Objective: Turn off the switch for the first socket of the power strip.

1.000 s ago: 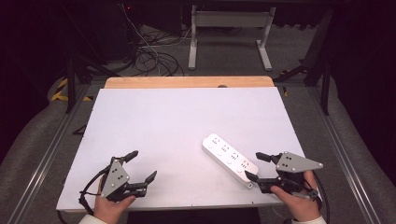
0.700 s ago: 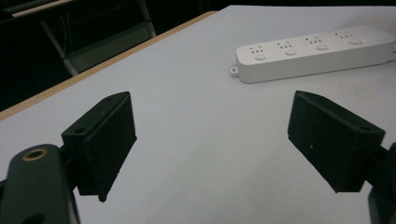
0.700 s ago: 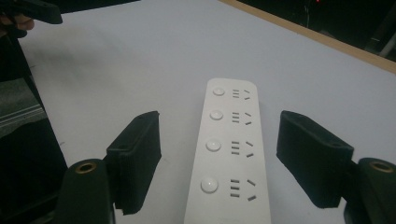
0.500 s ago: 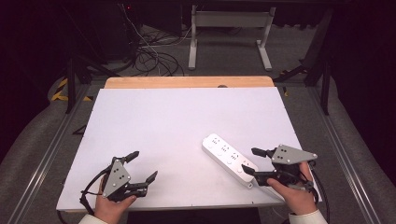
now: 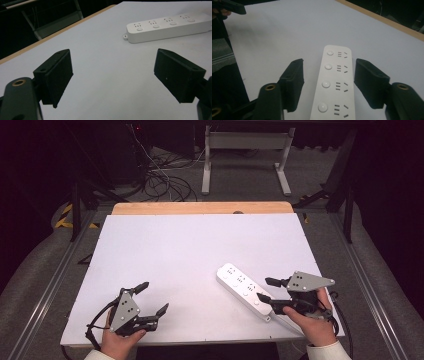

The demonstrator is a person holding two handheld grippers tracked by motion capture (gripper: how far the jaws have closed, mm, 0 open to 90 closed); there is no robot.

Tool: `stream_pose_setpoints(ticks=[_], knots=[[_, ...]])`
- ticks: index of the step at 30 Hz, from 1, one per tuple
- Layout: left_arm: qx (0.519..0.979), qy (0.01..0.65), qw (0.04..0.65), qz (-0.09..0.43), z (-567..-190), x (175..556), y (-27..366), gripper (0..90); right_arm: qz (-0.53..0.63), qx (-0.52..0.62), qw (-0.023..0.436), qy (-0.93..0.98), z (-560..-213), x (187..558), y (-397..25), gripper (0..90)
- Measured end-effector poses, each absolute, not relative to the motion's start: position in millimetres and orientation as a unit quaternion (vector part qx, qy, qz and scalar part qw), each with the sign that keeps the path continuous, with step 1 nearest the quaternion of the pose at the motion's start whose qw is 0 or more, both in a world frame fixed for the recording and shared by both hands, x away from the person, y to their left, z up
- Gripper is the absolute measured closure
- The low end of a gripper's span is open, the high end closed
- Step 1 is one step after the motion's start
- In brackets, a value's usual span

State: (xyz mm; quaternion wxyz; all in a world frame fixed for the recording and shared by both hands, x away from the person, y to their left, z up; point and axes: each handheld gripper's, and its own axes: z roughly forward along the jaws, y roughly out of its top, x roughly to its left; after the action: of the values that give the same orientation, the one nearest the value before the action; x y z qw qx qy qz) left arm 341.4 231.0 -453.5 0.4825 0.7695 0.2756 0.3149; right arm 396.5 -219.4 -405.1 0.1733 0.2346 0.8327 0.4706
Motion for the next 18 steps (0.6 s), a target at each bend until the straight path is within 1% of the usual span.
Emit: stream_pose_setpoints(ticks=[2, 4, 5, 6, 7, 9, 10, 11, 12, 18], knots=[[0.769, 0.278, 0.484, 0.313, -454, 341, 231, 15.5, 0.454, 0.232, 0.172, 0.843, -402, 397, -219, 55.0], [0.769, 0.276, 0.482, 0.316, -453, 341, 231, 15.5, 0.444, 0.227, 0.165, 0.851, -400, 398, -218, 66.1], [0.769, 0.278, 0.483, 0.313, -454, 341, 230, 15.5, 0.440, 0.226, 0.160, 0.854, -399, 399, -218, 70.2], [0.769, 0.278, 0.483, 0.314, -454, 341, 230, 15.5, 0.440, 0.226, 0.160, 0.854, -399, 399, -218, 70.2], [0.769, 0.278, 0.482, 0.314, -454, 341, 230, 15.5, 0.433, 0.225, 0.156, 0.859, -396, 400, -217, 77.3], [0.769, 0.278, 0.482, 0.314, -454, 341, 230, 15.5, 0.430, 0.224, 0.149, 0.862, -395, 401, -216, 82.8], [0.769, 0.278, 0.482, 0.314, -454, 341, 230, 15.6, 0.430, 0.224, 0.149, 0.862, -395, 401, -216, 82.8], [0.770, 0.276, 0.481, 0.317, -454, 341, 231, 15.6, 0.424, 0.226, 0.143, 0.865, -394, 402, -215, 88.4], [0.770, 0.276, 0.481, 0.317, -454, 341, 231, 15.6, 0.421, 0.227, 0.141, 0.867, -394, 403, -214, 90.0], [0.770, 0.276, 0.480, 0.317, -453, 341, 231, 15.6, 0.398, 0.233, 0.128, 0.878, -393, 406, -210, 90.0]])
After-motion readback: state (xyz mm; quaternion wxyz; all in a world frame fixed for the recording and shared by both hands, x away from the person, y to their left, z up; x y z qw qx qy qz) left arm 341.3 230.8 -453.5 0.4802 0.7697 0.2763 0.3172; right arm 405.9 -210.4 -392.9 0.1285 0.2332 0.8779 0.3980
